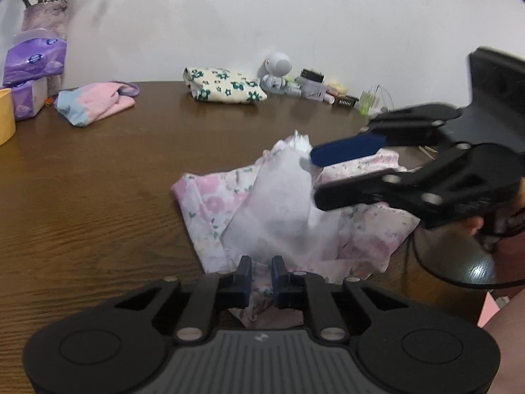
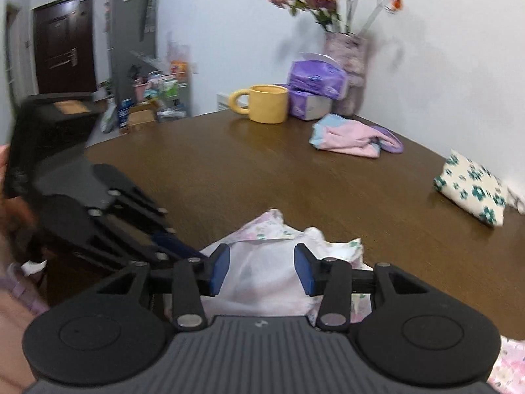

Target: Fold clothes

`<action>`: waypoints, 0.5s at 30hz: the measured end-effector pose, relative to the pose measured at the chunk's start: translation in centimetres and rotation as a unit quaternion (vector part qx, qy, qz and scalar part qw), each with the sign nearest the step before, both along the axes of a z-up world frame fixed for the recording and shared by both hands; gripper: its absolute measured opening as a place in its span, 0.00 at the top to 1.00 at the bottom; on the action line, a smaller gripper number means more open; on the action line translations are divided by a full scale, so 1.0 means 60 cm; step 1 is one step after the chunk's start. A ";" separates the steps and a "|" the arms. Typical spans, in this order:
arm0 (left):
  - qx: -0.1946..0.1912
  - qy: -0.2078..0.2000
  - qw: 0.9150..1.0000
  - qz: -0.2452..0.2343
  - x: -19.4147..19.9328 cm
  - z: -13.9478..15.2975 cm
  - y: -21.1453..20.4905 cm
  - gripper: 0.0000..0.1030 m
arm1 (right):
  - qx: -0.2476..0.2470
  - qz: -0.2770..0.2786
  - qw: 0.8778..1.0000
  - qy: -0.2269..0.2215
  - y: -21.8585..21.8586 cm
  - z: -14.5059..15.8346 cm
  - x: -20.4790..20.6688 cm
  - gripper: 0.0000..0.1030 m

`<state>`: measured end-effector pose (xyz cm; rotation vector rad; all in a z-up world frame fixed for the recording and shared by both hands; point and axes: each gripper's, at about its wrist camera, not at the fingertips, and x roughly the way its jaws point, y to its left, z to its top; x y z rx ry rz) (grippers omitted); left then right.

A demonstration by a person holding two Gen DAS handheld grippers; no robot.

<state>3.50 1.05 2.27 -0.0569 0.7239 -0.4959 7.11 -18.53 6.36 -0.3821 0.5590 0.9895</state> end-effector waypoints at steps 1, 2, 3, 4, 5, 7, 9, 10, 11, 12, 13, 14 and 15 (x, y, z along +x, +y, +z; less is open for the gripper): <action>0.001 0.000 1.000 0.000 0.002 -0.001 -0.001 0.89 | -0.005 0.010 1.000 -0.006 -0.001 0.001 -0.005 0.48; 0.001 0.001 1.000 0.001 0.002 -0.001 -0.002 0.89 | -0.015 0.022 1.000 -0.014 0.002 0.002 -0.011 0.45; 0.002 0.001 1.000 0.002 0.002 -0.002 -0.003 0.89 | -0.027 0.035 0.999 -0.021 0.007 0.001 -0.014 0.44; 0.002 0.001 1.000 0.003 0.003 -0.003 -0.003 0.89 | -0.039 0.048 0.998 -0.028 0.011 0.000 -0.018 0.43; 0.004 0.001 1.000 0.004 0.002 -0.003 -0.004 0.89 | -0.056 0.057 0.996 -0.035 0.018 -0.002 -0.020 0.42; 0.007 0.000 1.000 0.004 0.002 -0.002 -0.007 0.89 | -0.088 0.071 0.993 -0.046 0.031 -0.007 -0.022 0.42; 0.010 -0.001 1.000 0.004 0.001 -0.001 -0.009 0.89 | -0.119 0.082 0.988 -0.055 0.043 -0.013 -0.022 0.42; 0.014 -0.002 1.000 0.003 -0.001 0.000 -0.010 0.88 | -0.126 0.082 0.987 -0.055 0.044 -0.012 -0.024 0.42; 0.015 -0.002 1.000 0.002 -0.002 0.000 -0.010 0.88 | -0.132 0.083 0.986 -0.056 0.045 -0.011 -0.027 0.42; 0.016 -0.003 1.000 0.002 -0.002 0.001 -0.010 0.88 | -0.139 0.084 0.985 -0.056 0.046 -0.010 -0.030 0.41; 0.017 -0.003 1.000 0.000 -0.001 0.001 -0.010 0.88 | -0.146 0.085 0.984 -0.057 0.046 -0.009 -0.032 0.39; 0.016 -0.003 1.000 -0.001 0.001 0.000 -0.008 0.87 | -0.148 0.083 0.984 -0.058 0.040 -0.005 -0.038 0.34; 0.015 -0.003 1.000 -0.003 0.002 -0.001 -0.007 0.87 | -0.150 0.080 0.984 -0.060 0.034 0.000 -0.043 0.32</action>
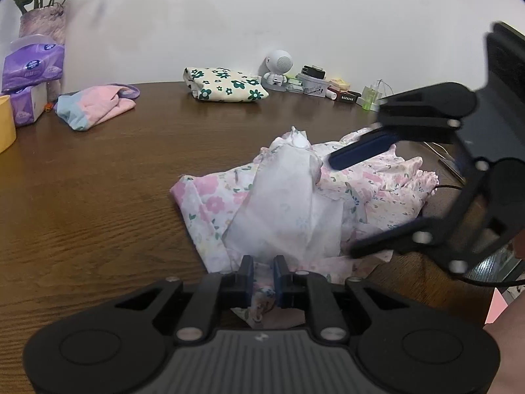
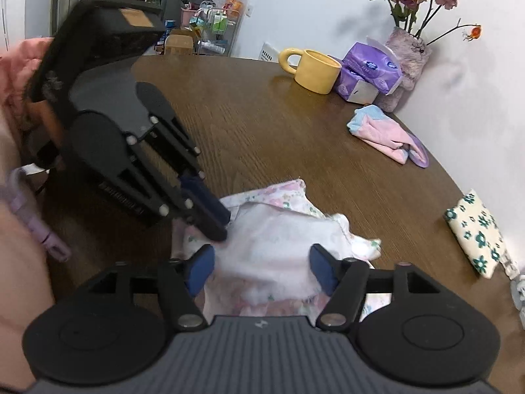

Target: Fold clothes

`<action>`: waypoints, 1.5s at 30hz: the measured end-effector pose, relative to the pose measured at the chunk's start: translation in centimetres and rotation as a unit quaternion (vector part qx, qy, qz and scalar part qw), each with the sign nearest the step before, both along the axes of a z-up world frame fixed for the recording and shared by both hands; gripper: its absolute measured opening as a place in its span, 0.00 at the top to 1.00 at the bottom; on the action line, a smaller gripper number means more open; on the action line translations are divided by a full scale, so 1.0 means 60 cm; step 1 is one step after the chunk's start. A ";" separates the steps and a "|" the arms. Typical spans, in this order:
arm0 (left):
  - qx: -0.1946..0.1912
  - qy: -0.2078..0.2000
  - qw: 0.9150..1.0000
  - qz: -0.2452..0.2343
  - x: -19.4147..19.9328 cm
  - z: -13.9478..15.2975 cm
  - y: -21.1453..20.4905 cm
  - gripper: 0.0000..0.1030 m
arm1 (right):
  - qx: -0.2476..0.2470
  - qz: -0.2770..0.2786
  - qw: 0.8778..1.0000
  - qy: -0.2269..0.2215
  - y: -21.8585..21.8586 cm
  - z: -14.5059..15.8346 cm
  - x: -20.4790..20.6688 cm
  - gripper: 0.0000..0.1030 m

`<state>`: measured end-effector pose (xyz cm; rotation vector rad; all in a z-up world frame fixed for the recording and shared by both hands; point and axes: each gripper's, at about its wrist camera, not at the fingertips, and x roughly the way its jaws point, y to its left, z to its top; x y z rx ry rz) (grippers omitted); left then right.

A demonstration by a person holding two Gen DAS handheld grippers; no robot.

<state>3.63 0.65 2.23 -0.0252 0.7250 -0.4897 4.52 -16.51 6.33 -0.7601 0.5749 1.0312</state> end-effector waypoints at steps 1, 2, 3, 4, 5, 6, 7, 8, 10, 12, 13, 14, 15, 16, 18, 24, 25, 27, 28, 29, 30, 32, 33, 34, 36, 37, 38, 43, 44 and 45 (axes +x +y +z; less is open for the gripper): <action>0.002 -0.001 1.000 -0.002 0.001 0.000 0.001 0.87 | -0.006 -0.006 1.000 -0.003 -0.009 0.003 -0.003 0.31; 0.004 -0.001 1.000 -0.005 0.003 0.000 0.001 0.87 | -0.011 -0.013 1.000 -0.006 -0.017 0.005 -0.006 0.31; 0.006 -0.002 1.000 -0.007 0.004 0.000 0.002 0.87 | -0.016 -0.020 1.000 -0.010 -0.022 0.008 -0.005 0.31; 0.012 -0.003 1.000 -0.012 0.007 0.001 0.002 0.87 | -0.021 -0.028 0.999 -0.015 -0.028 0.011 -0.004 0.31; 0.018 -0.003 1.000 -0.018 0.011 0.001 0.003 0.87 | -0.025 -0.035 0.999 -0.019 -0.033 0.014 -0.004 0.31; 0.024 -0.004 0.999 -0.023 0.015 0.002 0.003 0.87 | -0.030 -0.043 0.998 -0.023 -0.039 0.017 -0.003 0.31; 0.034 -0.004 0.999 -0.028 0.021 0.003 0.003 0.88 | -0.031 -0.045 0.998 -0.028 -0.039 0.022 -0.001 0.31; 0.043 -0.004 0.999 -0.031 0.028 0.004 0.004 0.88 | -0.030 -0.037 0.998 -0.030 -0.033 0.026 0.003 0.31; 0.062 -0.005 0.997 -0.035 0.041 0.006 0.006 0.88 | -0.035 -0.015 0.999 -0.034 -0.015 0.030 0.011 0.31; 0.080 -0.008 0.996 -0.030 0.058 0.006 0.010 0.88 | -0.045 0.015 0.998 -0.037 0.007 0.029 0.020 0.31; 0.085 -0.008 0.996 -0.027 0.065 0.006 0.012 0.88 | -0.049 0.029 0.998 -0.030 0.020 0.025 0.031 0.31; 0.089 -0.009 0.996 -0.023 0.072 0.006 0.014 0.88 | -0.053 0.042 0.997 -0.024 0.032 0.021 0.042 0.31; 0.093 -0.010 0.995 -0.019 0.080 0.006 0.017 0.88 | -0.057 0.056 0.997 -0.017 0.044 0.017 0.053 0.31; 0.095 -0.011 0.995 -0.016 0.086 0.006 0.019 0.88 | -0.061 0.070 0.996 -0.010 0.057 0.013 0.064 0.31; 0.098 -0.013 0.995 -0.010 0.096 0.007 0.021 0.88 | -0.066 0.084 0.994 0.009 0.075 0.003 0.093 0.31; 0.099 -0.024 0.995 -0.014 0.106 0.004 0.023 0.88 | -0.070 0.052 0.995 0.056 0.066 -0.037 0.159 0.34; 0.098 -0.024 0.995 -0.013 0.106 0.004 0.024 0.88 | -0.065 0.042 0.994 0.072 0.056 -0.043 0.169 0.35; 0.098 -0.024 0.995 -0.009 0.105 0.005 0.022 0.88 | -0.044 0.031 0.994 0.099 0.036 -0.051 0.174 0.37; 0.099 -0.024 0.995 -0.007 0.105 0.005 0.021 0.88 | -0.030 0.025 0.993 0.111 0.026 -0.053 0.177 0.38; 0.088 -0.022 0.996 -0.002 0.104 0.007 0.024 0.89 | -0.020 0.022 0.992 0.119 0.022 -0.056 0.179 0.38; 0.077 -0.019 0.997 0.003 0.103 0.010 0.027 0.87 | -0.007 0.018 0.992 0.126 0.015 -0.060 0.179 0.38; 0.040 -0.016 0.999 0.018 0.097 0.017 0.041 0.55 | 0.010 0.013 0.991 0.135 0.006 -0.064 0.182 0.38; 0.013 -0.015 0.999 0.029 0.092 0.022 0.052 0.46 | 0.017 0.010 0.990 0.140 0.003 -0.066 0.184 0.38; -0.018 -0.017 0.999 0.045 0.085 0.027 0.067 0.36 | 0.022 0.011 0.990 0.139 0.001 -0.067 0.184 0.38; -0.066 -0.011 0.994 0.087 0.074 0.031 0.096 0.32 | 0.030 0.012 0.990 0.137 -0.001 -0.069 0.184 0.38; -0.088 0.001 0.991 0.104 0.071 0.028 0.110 0.32 | 0.033 0.012 0.990 0.137 -0.003 -0.069 0.184 0.38; -0.110 0.013 0.987 0.121 0.067 0.025 0.123 0.32 | 0.036 0.012 0.990 0.136 -0.004 -0.070 0.184 0.38; -0.168 0.082 0.973 0.134 0.071 0.004 0.137 0.34 | 0.049 0.011 0.990 0.133 -0.008 -0.072 0.183 0.38; -0.175 0.089 0.971 0.136 0.073 0.000 0.135 0.35 | 0.051 0.010 0.990 0.133 -0.009 -0.072 0.183 0.38; -0.181 0.097 0.969 0.138 0.074 -0.004 0.133 0.37 | 0.052 0.009 0.990 0.132 -0.009 -0.073 0.182 0.38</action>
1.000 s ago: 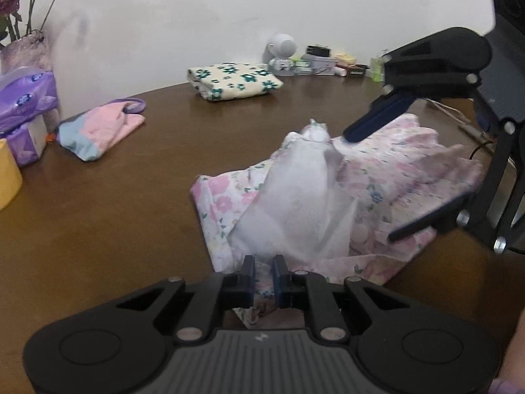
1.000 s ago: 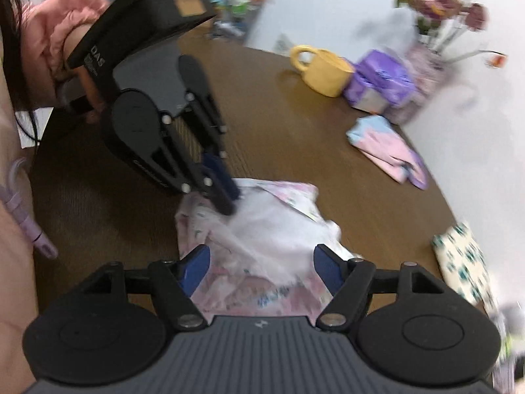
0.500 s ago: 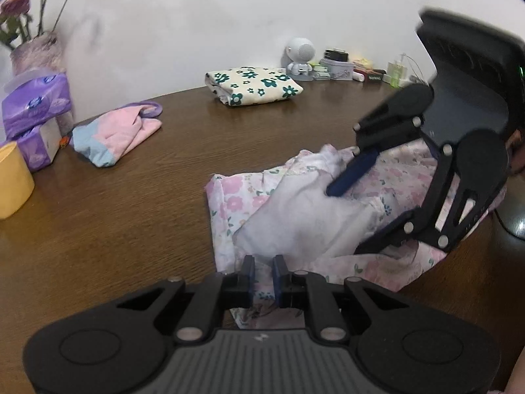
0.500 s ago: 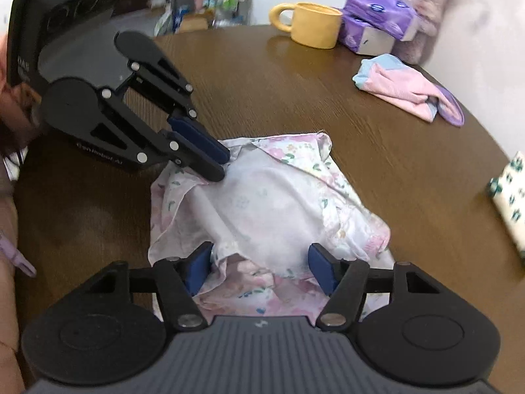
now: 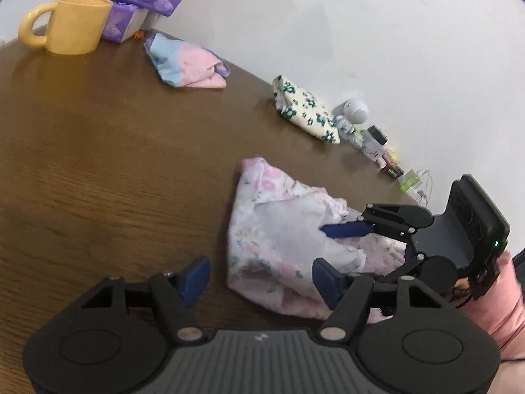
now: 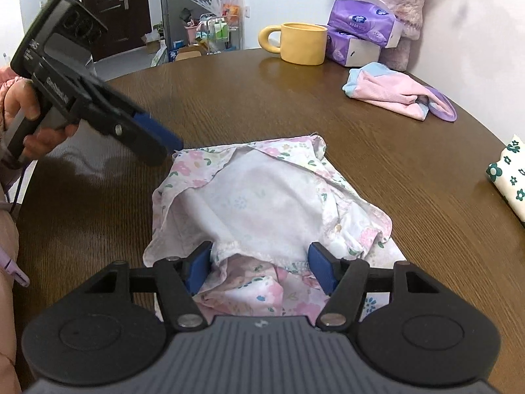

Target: Fold clothes

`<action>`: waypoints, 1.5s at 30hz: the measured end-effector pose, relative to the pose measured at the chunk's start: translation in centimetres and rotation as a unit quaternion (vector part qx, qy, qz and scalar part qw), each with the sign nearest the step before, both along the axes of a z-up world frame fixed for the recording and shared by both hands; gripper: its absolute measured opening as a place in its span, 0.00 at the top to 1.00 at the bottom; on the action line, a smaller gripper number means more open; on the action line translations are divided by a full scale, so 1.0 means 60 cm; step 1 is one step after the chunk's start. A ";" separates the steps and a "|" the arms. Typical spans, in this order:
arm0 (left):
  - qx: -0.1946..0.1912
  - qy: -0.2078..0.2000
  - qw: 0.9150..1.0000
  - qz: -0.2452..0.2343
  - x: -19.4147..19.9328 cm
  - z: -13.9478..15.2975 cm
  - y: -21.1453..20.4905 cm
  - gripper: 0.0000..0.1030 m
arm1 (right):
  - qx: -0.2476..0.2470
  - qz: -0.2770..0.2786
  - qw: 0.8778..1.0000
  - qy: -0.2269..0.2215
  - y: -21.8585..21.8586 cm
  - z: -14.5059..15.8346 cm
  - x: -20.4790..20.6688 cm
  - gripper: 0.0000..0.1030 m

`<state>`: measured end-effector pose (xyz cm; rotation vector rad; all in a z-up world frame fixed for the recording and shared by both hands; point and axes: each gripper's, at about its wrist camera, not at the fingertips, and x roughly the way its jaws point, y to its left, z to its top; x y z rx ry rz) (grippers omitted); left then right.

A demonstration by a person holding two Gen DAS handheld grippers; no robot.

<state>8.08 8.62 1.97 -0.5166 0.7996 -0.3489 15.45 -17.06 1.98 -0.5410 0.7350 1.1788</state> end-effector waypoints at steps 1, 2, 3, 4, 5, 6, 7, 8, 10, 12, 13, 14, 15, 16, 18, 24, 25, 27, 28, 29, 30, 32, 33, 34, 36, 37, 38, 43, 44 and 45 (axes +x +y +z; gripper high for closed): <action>-0.008 0.004 1.000 0.005 0.003 -0.002 -0.002 0.37 | 0.001 -0.001 1.000 -0.001 0.000 0.000 -0.001 0.38; -0.017 0.008 1.000 0.009 0.005 -0.004 -0.003 0.37 | 0.002 -0.002 1.000 -0.001 -0.001 0.000 0.000 0.38; -0.025 0.011 1.000 0.014 0.008 -0.005 -0.005 0.37 | 0.003 -0.003 1.000 -0.001 -0.001 -0.001 0.000 0.38; -0.034 0.011 0.999 0.021 0.011 -0.008 -0.007 0.39 | 0.005 -0.003 1.000 -0.001 -0.002 -0.001 0.000 0.38; -0.037 0.012 0.999 0.031 0.015 -0.011 -0.009 0.49 | 0.006 -0.004 1.000 -0.002 -0.002 -0.001 0.000 0.38; -0.040 0.014 0.998 0.040 0.018 -0.013 -0.010 0.56 | 0.007 -0.004 1.000 -0.002 -0.003 -0.001 -0.001 0.38; -0.050 0.020 0.997 0.053 0.021 -0.021 -0.008 0.72 | 0.008 -0.005 1.000 -0.002 -0.003 -0.002 -0.001 0.38; -0.062 0.027 0.996 0.066 0.023 -0.028 -0.006 0.84 | 0.009 -0.005 1.000 -0.003 -0.004 -0.002 -0.002 0.38; -0.091 0.036 0.992 0.082 0.027 -0.042 0.000 0.89 | 0.011 -0.007 1.000 -0.004 -0.004 -0.002 -0.003 0.38; -0.085 0.026 0.992 0.086 0.027 -0.039 -0.002 0.89 | 0.013 -0.010 1.000 -0.004 -0.004 -0.003 -0.004 0.38; -0.078 0.017 0.993 0.086 0.028 -0.035 -0.004 0.90 | 0.013 -0.011 1.000 -0.005 -0.004 -0.003 -0.004 0.38; -0.071 0.006 0.994 0.081 0.028 -0.031 -0.007 0.92 | 0.013 -0.014 1.000 -0.005 -0.002 -0.003 -0.005 0.38; -0.046 -0.017 0.996 0.072 0.026 -0.018 -0.013 0.92 | 0.013 -0.017 1.000 -0.005 0.001 -0.003 -0.006 0.38; -0.018 -0.041 0.997 0.064 0.023 -0.004 -0.021 0.93 | 0.012 -0.020 1.000 -0.005 0.003 -0.003 -0.007 0.38; 0.036 -0.085 0.995 0.046 0.018 0.022 -0.037 0.93 | 0.013 -0.029 0.999 -0.005 0.009 -0.003 -0.008 0.38; 0.137 -0.157 0.978 -0.008 -0.004 0.066 -0.093 0.89 | 0.018 -0.042 0.999 -0.013 0.027 -0.006 -0.012 0.38; 0.131 -0.148 0.980 0.001 -0.007 0.062 -0.084 0.84 | 0.019 -0.044 0.999 -0.011 0.026 -0.006 -0.011 0.38; 0.119 -0.127 0.985 0.019 -0.012 0.053 -0.063 0.78 | 0.023 -0.046 0.999 -0.008 0.024 -0.008 -0.010 0.38; 0.113 -0.116 0.986 0.029 -0.014 0.048 -0.053 0.74 | 0.024 -0.047 0.999 -0.008 0.024 -0.008 -0.009 0.38; 0.106 -0.106 0.988 0.038 -0.017 0.044 -0.042 0.70 | 0.023 -0.048 0.999 -0.008 0.024 -0.008 -0.009 0.38; 0.100 -0.095 0.989 0.047 -0.019 0.039 -0.032 0.70 | 0.023 -0.048 0.999 -0.008 0.025 -0.008 -0.009 0.38; 0.097 -0.078 0.992 0.028 -0.033 0.028 -0.020 0.67 | 0.023 -0.048 0.999 -0.008 0.025 -0.009 -0.009 0.38; 0.111 -0.076 0.991 0.018 -0.037 0.026 -0.023 0.65 | 0.023 -0.048 0.999 -0.008 0.026 -0.009 -0.009 0.38; 0.126 -0.074 0.989 0.009 -0.042 0.024 -0.027 0.61 | 0.023 -0.049 0.999 -0.008 0.026 -0.009 -0.009 0.38; 0.156 -0.070 0.985 -0.010 -0.050 0.019 -0.036 0.60 | 0.023 -0.049 0.998 -0.008 0.026 -0.009 -0.009 0.38; 0.166 -0.071 0.983 -0.011 -0.045 0.017 -0.041 0.60 | 0.023 -0.049 0.998 -0.008 0.027 -0.009 -0.009 0.38; 0.176 -0.072 0.982 -0.011 -0.040 0.015 -0.046 0.60 | 0.023 -0.050 0.998 -0.008 0.027 -0.009 -0.010 0.38; 0.220 -0.073 0.973 -0.008 -0.010 0.005 -0.061 0.61 | 0.025 -0.048 0.998 -0.009 0.025 -0.010 -0.010 0.38; 0.225 -0.074 0.971 -0.006 -0.006 0.004 -0.058 0.72 | 0.025 -0.048 0.998 -0.009 0.024 -0.010 -0.010 0.38; 0.230 -0.076 0.970 -0.006 -0.004 0.003 -0.055 0.81 | 0.026 -0.048 0.998 -0.009 0.024 -0.011 -0.010 0.38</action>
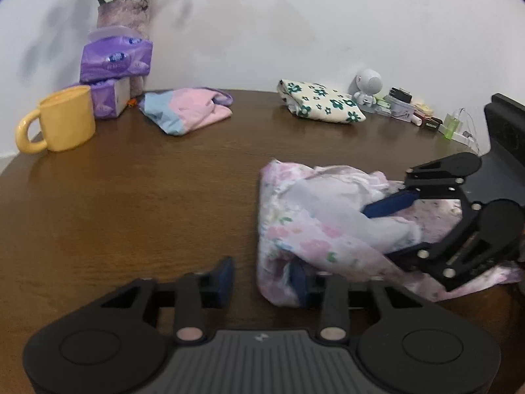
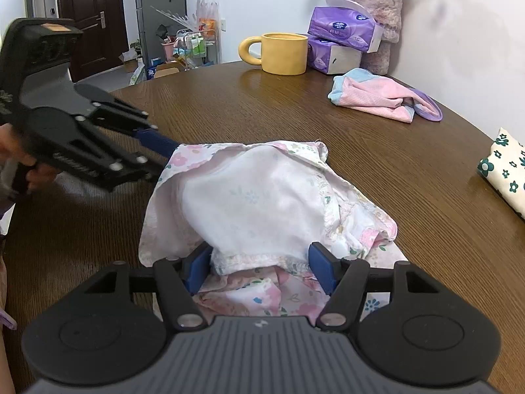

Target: Fold clothes

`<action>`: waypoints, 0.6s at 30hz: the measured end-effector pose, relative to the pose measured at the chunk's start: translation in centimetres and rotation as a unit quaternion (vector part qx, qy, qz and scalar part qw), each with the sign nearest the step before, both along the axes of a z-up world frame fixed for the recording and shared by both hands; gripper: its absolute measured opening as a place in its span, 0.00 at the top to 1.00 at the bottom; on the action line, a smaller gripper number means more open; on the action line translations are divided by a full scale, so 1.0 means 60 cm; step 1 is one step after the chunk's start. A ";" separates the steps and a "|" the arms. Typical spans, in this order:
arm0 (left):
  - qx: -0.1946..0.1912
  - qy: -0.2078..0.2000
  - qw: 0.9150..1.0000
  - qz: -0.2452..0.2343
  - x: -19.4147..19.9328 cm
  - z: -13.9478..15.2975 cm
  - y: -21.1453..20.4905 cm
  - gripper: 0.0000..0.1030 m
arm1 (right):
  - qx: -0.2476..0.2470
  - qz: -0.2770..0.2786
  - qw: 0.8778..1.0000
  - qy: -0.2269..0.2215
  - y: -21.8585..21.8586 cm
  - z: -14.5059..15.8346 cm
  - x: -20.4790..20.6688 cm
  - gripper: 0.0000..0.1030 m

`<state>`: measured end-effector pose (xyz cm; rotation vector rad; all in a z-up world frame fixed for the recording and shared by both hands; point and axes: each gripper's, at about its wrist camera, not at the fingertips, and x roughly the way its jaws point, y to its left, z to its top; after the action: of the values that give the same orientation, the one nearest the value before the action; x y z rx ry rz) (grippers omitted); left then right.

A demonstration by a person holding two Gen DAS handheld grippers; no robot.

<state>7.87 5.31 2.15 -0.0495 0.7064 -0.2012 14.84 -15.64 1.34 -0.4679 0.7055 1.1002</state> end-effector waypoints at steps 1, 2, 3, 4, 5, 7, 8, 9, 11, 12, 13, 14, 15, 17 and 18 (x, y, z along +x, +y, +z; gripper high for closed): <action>0.004 -0.002 1.000 0.002 0.002 -0.001 0.003 0.95 | 0.001 0.000 1.000 0.000 -0.001 0.000 0.000 0.38; 0.004 -0.001 1.000 0.000 0.002 -0.001 0.004 0.95 | 0.002 0.001 1.000 0.000 -0.002 -0.001 0.000 0.38; 0.012 -0.005 1.000 -0.005 -0.001 -0.002 0.002 0.96 | 0.004 0.001 1.000 -0.001 -0.003 -0.001 0.000 0.38; 0.020 -0.010 1.000 -0.011 -0.004 -0.002 -0.001 0.97 | 0.005 0.002 1.000 -0.001 -0.004 -0.001 -0.001 0.38; 0.042 -0.019 0.999 -0.019 -0.008 -0.002 -0.011 0.97 | 0.002 0.001 1.000 0.002 -0.004 0.001 0.000 0.38; 0.078 -0.032 0.996 -0.031 -0.016 0.000 -0.025 0.97 | -0.004 0.001 1.000 0.007 -0.004 0.005 0.000 0.37; 0.089 -0.037 0.995 -0.036 -0.018 0.001 -0.030 0.97 | -0.005 0.000 1.000 0.006 -0.006 0.012 -0.002 0.37; 0.096 -0.039 0.994 -0.039 -0.019 0.001 -0.032 0.97 | 0.004 -0.002 1.000 0.001 -0.011 0.022 -0.005 0.37; 0.100 -0.038 0.993 -0.042 -0.018 -0.001 -0.033 0.97 | 0.033 -0.002 0.999 0.003 -0.021 0.048 -0.013 0.37; 0.103 -0.037 0.993 -0.043 -0.017 -0.003 -0.034 0.97 | 0.049 0.000 0.999 0.005 -0.026 0.062 -0.019 0.37; 0.107 -0.038 0.993 -0.045 -0.017 -0.003 -0.036 0.97 | 0.058 0.007 0.998 0.004 -0.026 0.071 -0.028 0.37; 0.112 -0.040 0.992 -0.047 -0.018 -0.003 -0.039 0.97 | 0.061 0.018 0.998 0.002 -0.022 0.077 -0.038 0.37; 0.117 -0.042 0.991 -0.048 -0.019 -0.003 -0.041 0.97 | 0.058 0.031 0.998 0.002 -0.014 0.077 -0.050 0.37; 0.127 -0.046 0.990 -0.052 -0.022 -0.003 -0.046 0.97 | 0.036 0.050 0.998 -0.004 0.008 0.066 -0.074 0.38; 0.131 -0.048 0.989 -0.054 -0.023 -0.003 -0.048 0.97 | 0.021 0.052 0.998 -0.010 0.019 0.059 -0.078 0.40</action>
<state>6.47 2.43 1.95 0.2484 0.6358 -0.2105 10.14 -14.53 4.86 -0.4828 0.6448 1.2045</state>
